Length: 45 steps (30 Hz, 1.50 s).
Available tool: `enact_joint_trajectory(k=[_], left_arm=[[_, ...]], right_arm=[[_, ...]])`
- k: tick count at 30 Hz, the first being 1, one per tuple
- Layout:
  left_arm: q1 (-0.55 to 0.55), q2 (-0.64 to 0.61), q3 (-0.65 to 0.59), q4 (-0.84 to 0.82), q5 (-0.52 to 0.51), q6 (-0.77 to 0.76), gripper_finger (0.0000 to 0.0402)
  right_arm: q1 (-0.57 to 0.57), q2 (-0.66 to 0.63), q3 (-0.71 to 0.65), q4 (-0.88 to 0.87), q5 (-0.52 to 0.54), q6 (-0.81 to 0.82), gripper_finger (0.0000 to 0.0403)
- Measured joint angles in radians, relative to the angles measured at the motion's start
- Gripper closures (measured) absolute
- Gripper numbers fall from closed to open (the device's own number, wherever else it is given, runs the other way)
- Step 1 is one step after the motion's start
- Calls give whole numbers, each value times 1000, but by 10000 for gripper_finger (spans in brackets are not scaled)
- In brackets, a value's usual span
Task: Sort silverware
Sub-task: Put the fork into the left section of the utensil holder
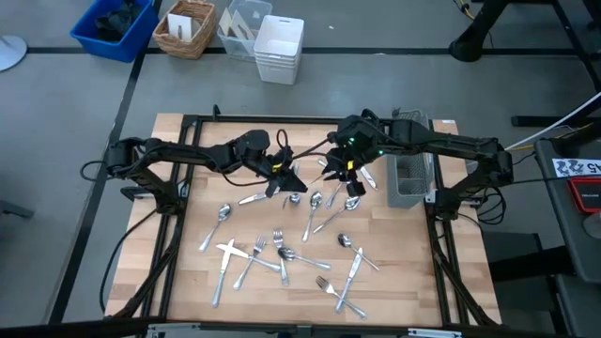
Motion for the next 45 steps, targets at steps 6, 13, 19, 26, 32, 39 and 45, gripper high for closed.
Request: enact_joint_trajectory(k=[6, 13, 19, 26, 32, 39, 45], left_arm=[[0, 0, 0, 0, -10, -1, 385], [0, 0, 0, 0, -10, -8, 385], [0, 0, 0, 2, -11, -9, 385], [0, 0, 0, -1, -4, -3, 385], [0, 0, 0, -2, -2, -3, 385], [0, 0, 0, -3, -9, -4, 385], [0, 0, 0, -3, -5, -4, 385]], right_arm=[[0, 0, 0, 48, -12, 7, 315], [0, 10, 0, 51, -25, 14, 315], [0, 51, 0, 49, -15, 34, 328], [0, 60, 0, 51, -19, 31, 388], [0, 62, 0, 55, -22, 31, 390], [0, 64, 0, 60, -26, 33, 386], [0, 64, 0, 59, -26, 32, 392]])
